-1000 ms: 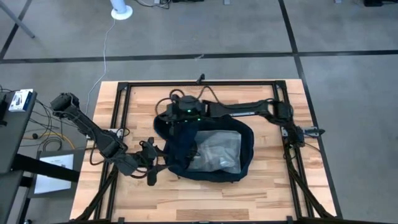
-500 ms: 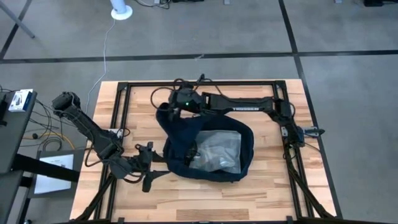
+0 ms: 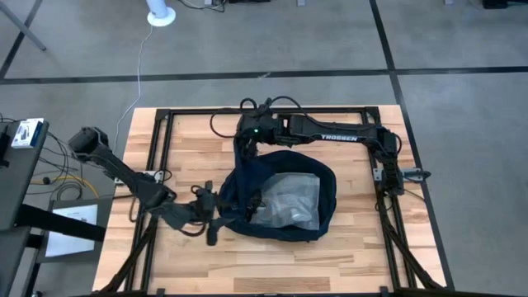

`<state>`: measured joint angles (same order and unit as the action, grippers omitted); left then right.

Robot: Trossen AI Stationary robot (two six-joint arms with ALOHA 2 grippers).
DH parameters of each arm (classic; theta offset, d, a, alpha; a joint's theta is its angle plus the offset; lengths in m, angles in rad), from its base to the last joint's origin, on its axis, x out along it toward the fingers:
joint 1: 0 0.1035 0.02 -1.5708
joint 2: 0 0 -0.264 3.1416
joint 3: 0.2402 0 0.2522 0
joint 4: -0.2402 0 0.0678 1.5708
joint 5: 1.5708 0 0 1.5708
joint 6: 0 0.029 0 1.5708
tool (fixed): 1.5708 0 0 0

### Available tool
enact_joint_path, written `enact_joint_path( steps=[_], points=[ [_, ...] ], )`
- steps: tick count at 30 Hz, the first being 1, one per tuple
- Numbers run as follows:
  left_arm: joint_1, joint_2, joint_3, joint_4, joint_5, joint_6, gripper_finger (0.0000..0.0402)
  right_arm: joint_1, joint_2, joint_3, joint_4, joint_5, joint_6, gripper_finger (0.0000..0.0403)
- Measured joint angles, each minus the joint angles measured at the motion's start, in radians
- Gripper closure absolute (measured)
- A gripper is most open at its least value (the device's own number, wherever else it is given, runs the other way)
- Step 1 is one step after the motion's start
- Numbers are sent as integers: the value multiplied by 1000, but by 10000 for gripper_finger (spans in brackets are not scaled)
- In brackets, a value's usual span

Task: Unpack backpack
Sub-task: Remove the black headset from the blue backpack

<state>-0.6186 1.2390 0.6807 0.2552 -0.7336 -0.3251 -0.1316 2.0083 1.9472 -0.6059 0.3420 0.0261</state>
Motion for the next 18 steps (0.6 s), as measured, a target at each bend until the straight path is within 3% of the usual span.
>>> enact_joint_path(
  steps=[6,12,18],
  points=[
    [13,110,28,195,24,176,216,-4,9,-1,5,-3,0,75],
    [30,238,70,179,-380,157,217,3,8,-1,14,-2,1,75],
    [29,265,90,165,-722,127,217,31,8,-1,-13,-2,-6,75]
  ],
)
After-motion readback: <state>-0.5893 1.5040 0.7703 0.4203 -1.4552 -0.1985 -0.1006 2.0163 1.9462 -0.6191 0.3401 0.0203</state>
